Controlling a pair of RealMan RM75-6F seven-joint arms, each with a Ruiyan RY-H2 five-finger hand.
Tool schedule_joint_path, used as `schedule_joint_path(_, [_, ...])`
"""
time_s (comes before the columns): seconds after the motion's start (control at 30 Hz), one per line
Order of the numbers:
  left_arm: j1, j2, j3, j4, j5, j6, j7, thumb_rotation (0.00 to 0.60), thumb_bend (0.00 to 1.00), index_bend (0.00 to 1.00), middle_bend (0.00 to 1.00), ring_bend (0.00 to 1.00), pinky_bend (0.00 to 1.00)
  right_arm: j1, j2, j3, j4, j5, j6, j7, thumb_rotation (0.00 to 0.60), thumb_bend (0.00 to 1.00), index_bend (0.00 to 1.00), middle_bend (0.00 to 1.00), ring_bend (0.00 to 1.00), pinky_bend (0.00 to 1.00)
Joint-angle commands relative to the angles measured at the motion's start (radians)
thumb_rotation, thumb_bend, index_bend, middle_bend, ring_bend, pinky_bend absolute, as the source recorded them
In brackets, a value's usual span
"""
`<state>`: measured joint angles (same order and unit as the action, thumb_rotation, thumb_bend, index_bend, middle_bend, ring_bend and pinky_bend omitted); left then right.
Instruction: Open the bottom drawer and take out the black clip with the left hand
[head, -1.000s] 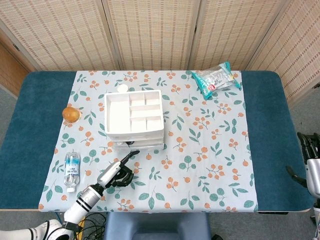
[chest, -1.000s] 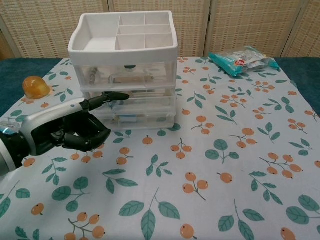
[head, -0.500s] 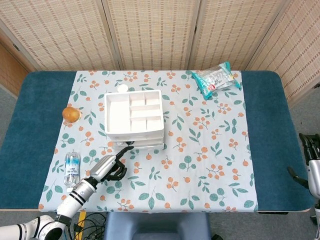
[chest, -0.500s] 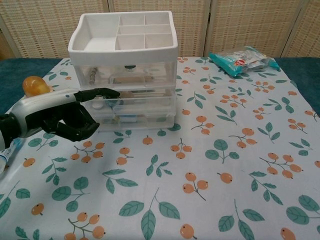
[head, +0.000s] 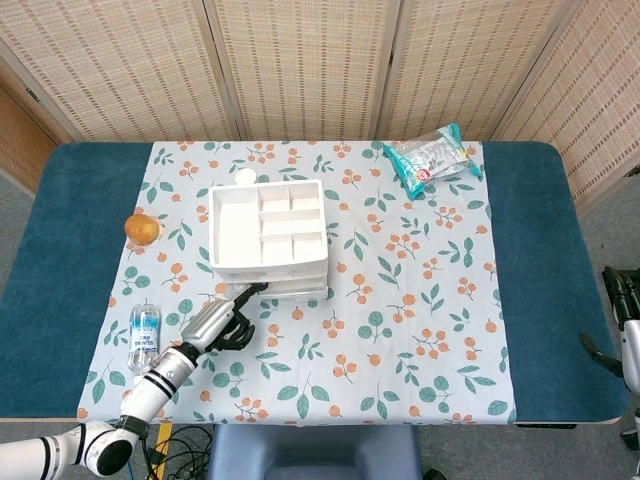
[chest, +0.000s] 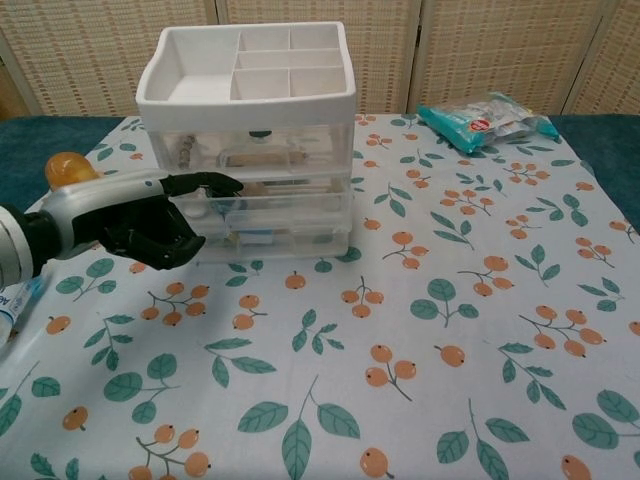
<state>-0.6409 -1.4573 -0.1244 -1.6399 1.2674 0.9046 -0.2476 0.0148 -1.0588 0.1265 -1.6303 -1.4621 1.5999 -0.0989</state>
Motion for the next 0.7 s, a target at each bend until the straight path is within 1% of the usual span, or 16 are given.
schedule_joint_path(0.03, [-0.005, -0.003, -0.006, 0.003, -0.017, -0.003, 0.024, 0.6, 0.56, 0.09, 0.89, 1.0, 1.0, 0.001, -0.001, 0.0, 0.003, 0.002, -0.003, 0.003, 0.6, 0.24, 0.0, 0.13, 0.05, 0.0])
schedule_joint_path(0.2, [-0.012, -0.003, -0.01, 0.001, -0.037, -0.014, 0.051, 0.6, 0.56, 0.15, 0.9, 1.0, 1.0, 0.001, -0.001, 0.0, 0.006, 0.004, -0.007, 0.012, 0.6, 0.24, 0.0, 0.13, 0.05, 0.0])
schedule_joint_path(0.4, [-0.022, -0.005, -0.016, 0.006, -0.051, -0.029, 0.066, 0.6, 0.56, 0.19, 0.9, 1.0, 1.0, 0.0, -0.001, 0.0, 0.005, 0.006, -0.007, 0.016, 0.6, 0.24, 0.0, 0.13, 0.05, 0.0])
schedule_joint_path(0.53, [-0.022, 0.001, -0.016, 0.001, -0.042, -0.03, 0.059, 0.6, 0.56, 0.21, 0.9, 1.0, 1.0, 0.0, 0.001, 0.0, 0.001, 0.006, -0.008, 0.015, 0.6, 0.24, 0.0, 0.13, 0.05, 0.0])
schedule_joint_path(0.7, [-0.02, 0.015, -0.008, -0.008, -0.02, -0.034, 0.046, 0.599, 0.56, 0.22, 0.9, 1.0, 1.0, 0.0, 0.003, 0.0, -0.005, 0.004, -0.007, 0.012, 0.6, 0.24, 0.0, 0.13, 0.05, 0.0])
